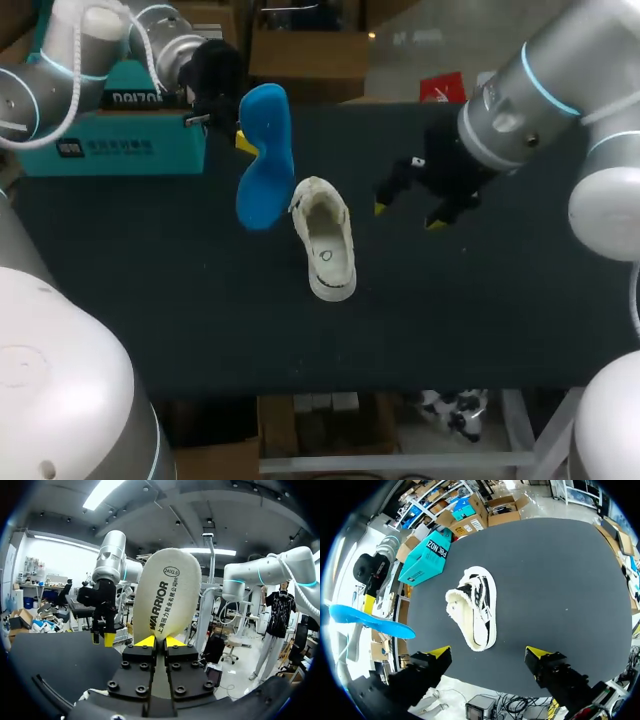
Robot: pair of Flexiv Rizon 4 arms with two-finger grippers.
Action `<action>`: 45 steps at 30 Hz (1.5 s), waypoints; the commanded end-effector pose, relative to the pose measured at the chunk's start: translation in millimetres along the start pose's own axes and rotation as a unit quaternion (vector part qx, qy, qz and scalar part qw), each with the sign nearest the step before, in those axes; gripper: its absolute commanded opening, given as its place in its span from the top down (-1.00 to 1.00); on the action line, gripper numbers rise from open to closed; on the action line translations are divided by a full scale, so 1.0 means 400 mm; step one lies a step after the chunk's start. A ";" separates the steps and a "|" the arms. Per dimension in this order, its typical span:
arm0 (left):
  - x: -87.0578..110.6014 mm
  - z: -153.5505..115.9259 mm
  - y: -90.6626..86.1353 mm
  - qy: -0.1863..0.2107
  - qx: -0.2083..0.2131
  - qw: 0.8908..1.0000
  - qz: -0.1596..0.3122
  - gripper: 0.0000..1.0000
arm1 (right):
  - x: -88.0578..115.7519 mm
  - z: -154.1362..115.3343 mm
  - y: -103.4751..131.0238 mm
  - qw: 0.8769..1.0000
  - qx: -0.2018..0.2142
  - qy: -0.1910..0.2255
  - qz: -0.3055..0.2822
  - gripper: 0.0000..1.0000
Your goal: Open the shoe tongue, take the insole out of the shoe, put the insole back into the shoe, and pack the shoe into the shoebox
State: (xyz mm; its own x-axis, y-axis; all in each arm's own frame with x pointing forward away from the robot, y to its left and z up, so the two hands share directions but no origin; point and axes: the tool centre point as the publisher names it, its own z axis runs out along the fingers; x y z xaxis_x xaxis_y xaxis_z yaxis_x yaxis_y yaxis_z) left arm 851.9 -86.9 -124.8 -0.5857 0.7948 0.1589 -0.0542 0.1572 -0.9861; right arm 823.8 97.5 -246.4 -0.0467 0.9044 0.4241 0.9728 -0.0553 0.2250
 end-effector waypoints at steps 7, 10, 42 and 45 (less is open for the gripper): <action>0.013 0.106 -0.029 -0.021 0.073 0.997 -0.015 1.00 | -0.004 -0.020 -0.009 0.998 0.027 0.038 0.047 -1.00; 0.013 0.117 -0.036 -0.025 0.072 0.997 -0.017 1.00 | 0.003 -0.026 -0.006 0.988 0.058 0.074 0.124 -1.00; 0.024 0.167 -0.063 -0.016 0.049 0.999 -0.001 1.00 | 0.074 -0.062 -0.002 0.932 0.113 0.153 0.310 -1.00; 0.020 0.187 -0.042 -0.011 0.014 1.000 0.020 1.00 | 0.083 -0.048 -0.009 0.906 0.141 0.158 0.365 -1.00</action>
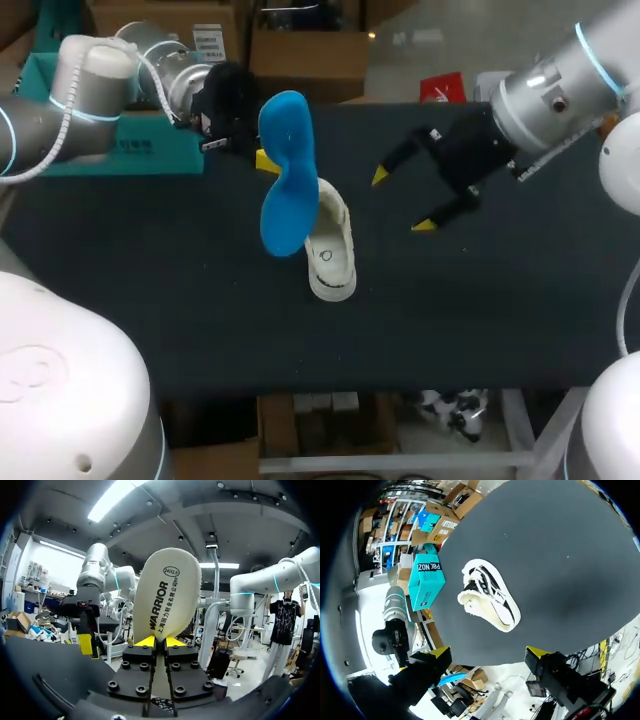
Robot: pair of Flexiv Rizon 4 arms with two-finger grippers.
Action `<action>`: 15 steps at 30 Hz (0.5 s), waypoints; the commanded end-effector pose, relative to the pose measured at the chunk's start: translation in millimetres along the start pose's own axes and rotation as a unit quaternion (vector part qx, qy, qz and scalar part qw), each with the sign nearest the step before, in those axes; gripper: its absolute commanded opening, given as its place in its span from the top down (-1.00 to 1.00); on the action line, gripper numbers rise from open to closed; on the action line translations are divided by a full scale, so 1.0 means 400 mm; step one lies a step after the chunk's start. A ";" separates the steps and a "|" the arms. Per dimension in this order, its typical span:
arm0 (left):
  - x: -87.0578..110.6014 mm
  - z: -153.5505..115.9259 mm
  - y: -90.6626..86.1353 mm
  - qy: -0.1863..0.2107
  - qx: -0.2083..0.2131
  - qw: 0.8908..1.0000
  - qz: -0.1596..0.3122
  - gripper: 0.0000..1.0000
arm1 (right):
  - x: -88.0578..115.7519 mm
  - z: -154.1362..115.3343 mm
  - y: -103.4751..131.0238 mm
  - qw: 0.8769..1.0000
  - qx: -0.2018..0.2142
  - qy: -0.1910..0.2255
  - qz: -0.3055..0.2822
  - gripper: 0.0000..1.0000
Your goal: Open the shoe tongue, take the insole out of the shoe, put the insole back into the shoe, and pack the shoe into the shoebox
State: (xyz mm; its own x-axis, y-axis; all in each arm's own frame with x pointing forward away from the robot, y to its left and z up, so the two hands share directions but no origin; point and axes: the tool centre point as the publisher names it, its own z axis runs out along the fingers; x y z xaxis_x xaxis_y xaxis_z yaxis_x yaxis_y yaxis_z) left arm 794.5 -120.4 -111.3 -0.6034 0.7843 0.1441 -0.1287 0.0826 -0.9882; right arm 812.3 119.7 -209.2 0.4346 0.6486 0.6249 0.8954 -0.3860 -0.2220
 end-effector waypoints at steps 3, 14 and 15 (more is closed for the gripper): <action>-0.005 0.039 0.019 -0.005 -0.074 0.997 0.029 1.00 | -0.008 0.031 0.000 0.982 0.072 0.038 0.172 -1.00; -0.028 0.067 0.103 -0.031 -0.208 0.972 0.108 1.00 | -0.008 0.031 0.000 0.982 0.072 0.038 0.172 -1.00; -0.034 0.072 0.111 -0.036 -0.219 0.968 0.117 1.00 | -0.008 0.031 0.000 0.982 0.072 0.038 0.172 -1.00</action>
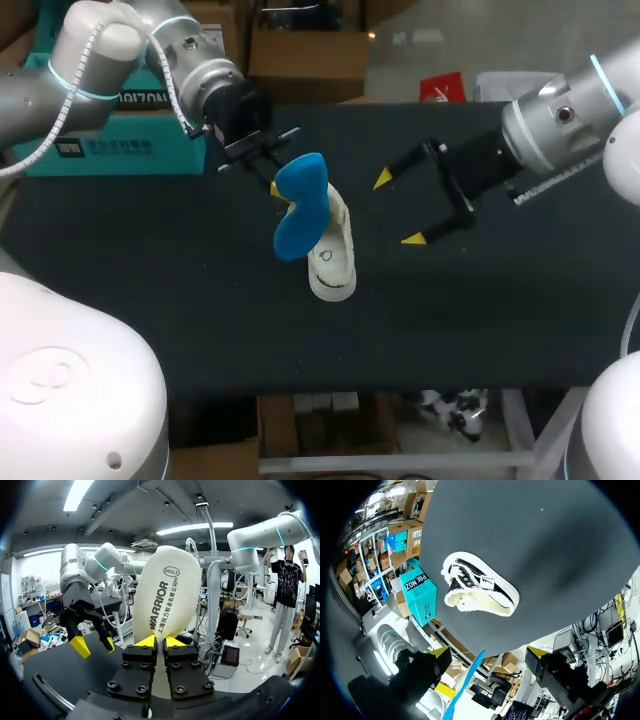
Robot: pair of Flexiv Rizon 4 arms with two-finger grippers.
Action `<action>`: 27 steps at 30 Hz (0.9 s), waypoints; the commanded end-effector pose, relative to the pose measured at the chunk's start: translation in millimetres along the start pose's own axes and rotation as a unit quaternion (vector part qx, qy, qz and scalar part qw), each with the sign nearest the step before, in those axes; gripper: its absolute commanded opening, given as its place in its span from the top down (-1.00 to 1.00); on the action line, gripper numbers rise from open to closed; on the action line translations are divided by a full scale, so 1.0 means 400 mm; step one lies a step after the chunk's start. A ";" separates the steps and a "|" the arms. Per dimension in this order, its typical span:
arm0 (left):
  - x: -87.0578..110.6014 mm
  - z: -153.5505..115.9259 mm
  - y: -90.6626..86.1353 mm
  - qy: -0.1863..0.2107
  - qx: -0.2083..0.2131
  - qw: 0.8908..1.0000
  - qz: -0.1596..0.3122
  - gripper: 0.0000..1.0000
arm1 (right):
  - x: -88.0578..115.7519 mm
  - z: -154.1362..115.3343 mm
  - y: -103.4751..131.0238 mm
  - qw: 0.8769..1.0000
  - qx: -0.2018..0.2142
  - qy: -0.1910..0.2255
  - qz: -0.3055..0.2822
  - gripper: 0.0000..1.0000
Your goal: Open the shoe tongue, take the insole out of the shoe, put the insole back into the shoe, and pack the shoe into the shoebox
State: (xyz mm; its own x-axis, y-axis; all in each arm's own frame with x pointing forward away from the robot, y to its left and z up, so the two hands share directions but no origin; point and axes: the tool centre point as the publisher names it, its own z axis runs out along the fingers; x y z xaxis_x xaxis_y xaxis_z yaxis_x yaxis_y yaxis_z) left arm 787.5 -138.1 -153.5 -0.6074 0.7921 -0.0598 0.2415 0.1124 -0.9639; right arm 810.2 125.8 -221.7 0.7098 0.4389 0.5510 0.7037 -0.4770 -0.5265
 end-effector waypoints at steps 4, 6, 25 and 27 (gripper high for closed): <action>-0.012 0.057 0.018 -0.030 -0.087 0.995 0.041 1.00 | 0.014 0.026 0.023 0.996 0.043 0.054 0.055 -1.00; -0.020 0.063 0.026 -0.028 -0.092 0.994 0.054 1.00 | 0.015 0.038 0.028 0.991 0.071 0.074 0.082 -1.00; -0.071 0.069 0.057 -0.044 -0.102 0.987 0.120 1.00 | 0.023 0.110 0.028 0.971 0.147 0.114 0.150 -0.15; -0.081 0.071 0.063 -0.046 -0.102 0.986 0.124 1.00 | 0.025 0.111 0.023 0.969 0.160 0.120 0.148 -0.13</action>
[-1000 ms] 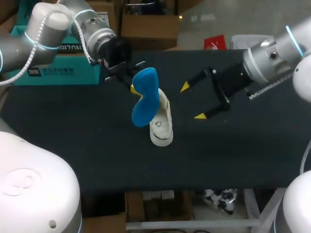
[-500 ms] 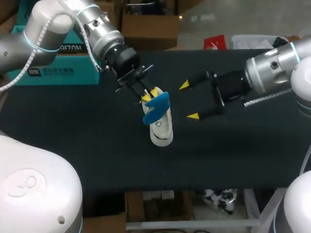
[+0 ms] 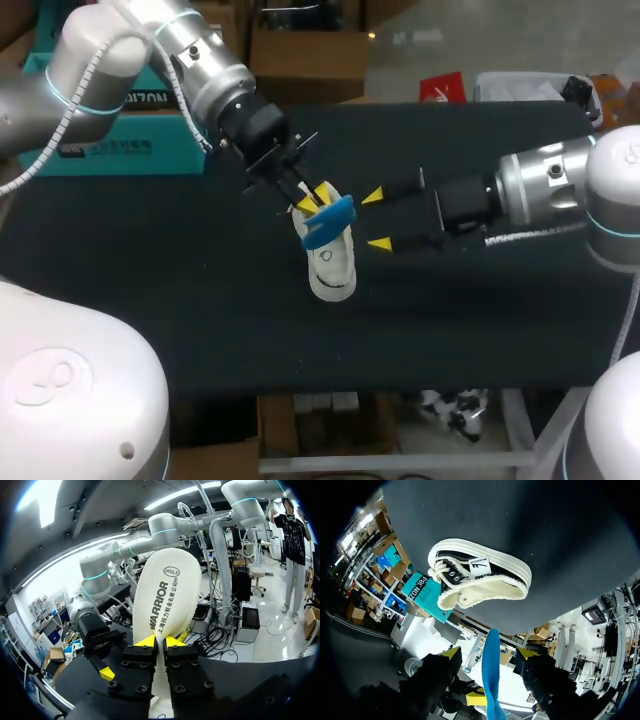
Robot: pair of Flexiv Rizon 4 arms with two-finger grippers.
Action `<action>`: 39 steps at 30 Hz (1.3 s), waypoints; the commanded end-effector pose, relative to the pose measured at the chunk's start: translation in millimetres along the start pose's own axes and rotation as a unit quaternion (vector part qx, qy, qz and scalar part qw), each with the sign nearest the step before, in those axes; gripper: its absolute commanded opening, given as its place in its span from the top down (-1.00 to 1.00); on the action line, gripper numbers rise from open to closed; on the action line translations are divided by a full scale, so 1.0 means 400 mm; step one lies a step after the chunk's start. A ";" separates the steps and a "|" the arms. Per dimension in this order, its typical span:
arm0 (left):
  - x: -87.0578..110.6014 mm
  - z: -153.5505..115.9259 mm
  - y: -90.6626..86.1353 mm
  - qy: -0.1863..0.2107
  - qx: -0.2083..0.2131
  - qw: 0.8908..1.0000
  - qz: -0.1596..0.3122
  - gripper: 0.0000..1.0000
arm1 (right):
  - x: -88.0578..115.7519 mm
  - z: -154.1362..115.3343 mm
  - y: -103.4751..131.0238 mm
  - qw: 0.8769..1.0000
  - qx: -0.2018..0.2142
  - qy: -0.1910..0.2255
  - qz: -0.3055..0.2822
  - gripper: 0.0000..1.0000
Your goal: Open the shoe tongue, take the insole out of the shoe, put the insole back into the shoe, and pack the shoe into the shoebox
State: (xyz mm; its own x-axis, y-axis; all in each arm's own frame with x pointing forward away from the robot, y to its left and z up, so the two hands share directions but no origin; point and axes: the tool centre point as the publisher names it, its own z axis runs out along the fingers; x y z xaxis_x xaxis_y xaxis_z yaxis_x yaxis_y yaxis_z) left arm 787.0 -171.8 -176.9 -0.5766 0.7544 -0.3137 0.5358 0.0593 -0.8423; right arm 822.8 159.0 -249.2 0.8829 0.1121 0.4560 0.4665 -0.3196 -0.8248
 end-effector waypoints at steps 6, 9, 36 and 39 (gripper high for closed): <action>-0.032 0.028 0.038 -0.002 0.011 1.000 0.009 1.00 | 0.006 0.012 -0.004 0.999 0.039 0.003 -0.003 -0.20; -0.040 0.034 0.046 -0.004 0.012 1.000 0.011 1.00 | 0.006 0.020 -0.002 0.999 0.048 0.003 -0.002 -0.16; -0.076 0.038 0.086 -0.002 0.022 1.000 0.004 1.00 | 0.022 0.030 0.005 0.997 0.081 -0.003 0.000 1.00; -0.076 0.033 0.091 0.008 0.029 1.000 -0.003 -0.04 | 0.021 0.027 0.008 0.997 0.082 -0.003 0.001 1.00</action>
State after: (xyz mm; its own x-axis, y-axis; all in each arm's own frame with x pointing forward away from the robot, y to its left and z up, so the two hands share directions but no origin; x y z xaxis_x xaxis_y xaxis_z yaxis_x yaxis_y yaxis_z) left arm 806.5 -200.0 -201.3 -0.5834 0.7489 -0.3143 0.5116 0.0383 -0.8584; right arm 831.0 172.0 -250.0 0.8838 0.1175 0.4528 0.4672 -0.1728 -0.8671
